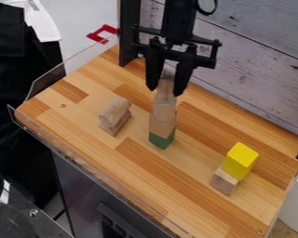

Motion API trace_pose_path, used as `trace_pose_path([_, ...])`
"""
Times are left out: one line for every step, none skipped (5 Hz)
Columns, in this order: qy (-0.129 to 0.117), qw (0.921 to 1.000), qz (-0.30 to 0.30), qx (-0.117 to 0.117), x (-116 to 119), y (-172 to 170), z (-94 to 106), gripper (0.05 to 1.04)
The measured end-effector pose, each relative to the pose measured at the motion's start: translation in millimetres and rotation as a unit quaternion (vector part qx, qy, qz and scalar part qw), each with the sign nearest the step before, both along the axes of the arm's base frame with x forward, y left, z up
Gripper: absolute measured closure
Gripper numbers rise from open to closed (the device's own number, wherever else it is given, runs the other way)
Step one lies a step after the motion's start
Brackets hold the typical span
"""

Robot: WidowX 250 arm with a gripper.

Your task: Move object from one tower to another

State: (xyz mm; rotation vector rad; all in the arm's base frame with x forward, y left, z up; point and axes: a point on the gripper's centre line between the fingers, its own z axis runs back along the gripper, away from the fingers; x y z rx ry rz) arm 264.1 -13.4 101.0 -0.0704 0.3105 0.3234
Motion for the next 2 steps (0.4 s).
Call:
trace_pose_path([0.005,1.0000,0.002,0.000,-2.8,0.1,-3.1,0.669])
trace_pose_path([0.003,1.0000,0.001,-0.002,-2.2,0.3,-3.6,0.669])
